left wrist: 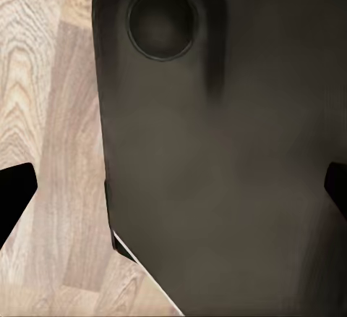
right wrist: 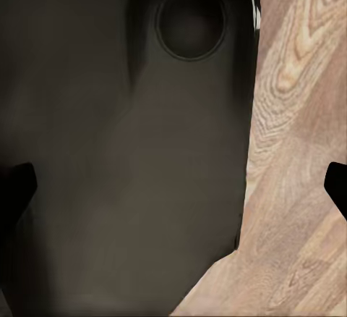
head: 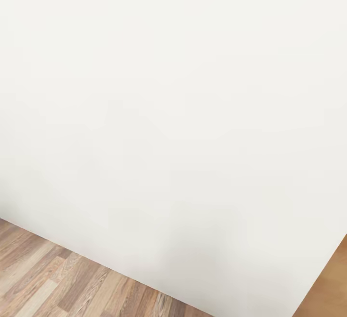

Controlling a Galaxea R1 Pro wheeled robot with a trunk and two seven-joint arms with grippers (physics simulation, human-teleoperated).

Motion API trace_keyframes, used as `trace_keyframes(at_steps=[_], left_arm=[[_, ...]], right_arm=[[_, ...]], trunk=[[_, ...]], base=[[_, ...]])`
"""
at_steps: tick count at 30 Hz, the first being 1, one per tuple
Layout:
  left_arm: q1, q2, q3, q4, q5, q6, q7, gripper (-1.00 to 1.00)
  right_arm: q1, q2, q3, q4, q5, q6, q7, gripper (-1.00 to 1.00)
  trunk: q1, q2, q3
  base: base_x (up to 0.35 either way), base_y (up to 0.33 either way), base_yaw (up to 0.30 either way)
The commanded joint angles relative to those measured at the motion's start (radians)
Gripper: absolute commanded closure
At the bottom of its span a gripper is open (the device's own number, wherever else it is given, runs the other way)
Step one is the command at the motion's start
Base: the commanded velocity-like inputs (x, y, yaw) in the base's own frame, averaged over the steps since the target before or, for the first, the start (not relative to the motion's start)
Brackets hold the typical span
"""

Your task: Put all the toys in the child's room - the three board games (two on the bed and one on the table), the two jigsaw puzzles on the table, and the tennis ball on the table - inside the toy box on the table in the child's room.

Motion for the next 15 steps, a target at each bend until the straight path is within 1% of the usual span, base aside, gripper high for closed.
trace_keyframes(at_steps=[1, 3, 4, 15], left_arm=[[0.0, 0.0, 0.0, 0.0, 0.0, 0.0, 0.0, -1.0], [0.011, 0.011, 0.003, 0.0, 0.006, 0.0, -0.001, -1.0], [0.013, 0.014, 0.003, 0.0, 0.007, 0.0, -0.002, -1.0], [0.013, 0.014, 0.003, 0.0, 0.007, 0.0, -0.002, -1.0]], right_arm=[[0.0, 0.0, 0.0, 0.0, 0.0, 0.0, 0.0, -1.0], [-0.012, 0.011, -0.001, -0.011, 0.006, 0.001, 0.009, -1.0], [-0.014, 0.012, -0.001, -0.011, 0.006, 0.001, 0.009, -1.0], [-0.014, 0.012, -0.001, -0.011, 0.006, 0.001, 0.009, -1.0]], trunk=[[0.0, 0.0, 0.0], [0.0, 0.0, 0.0], [0.0, 0.0, 0.0], [0.0, 0.0, 0.0]], base=[[0.0, 0.0, 0.0], [0.0, 0.0, 0.0], [0.0, 0.0, 0.0], [0.0, 0.0, 0.0]])
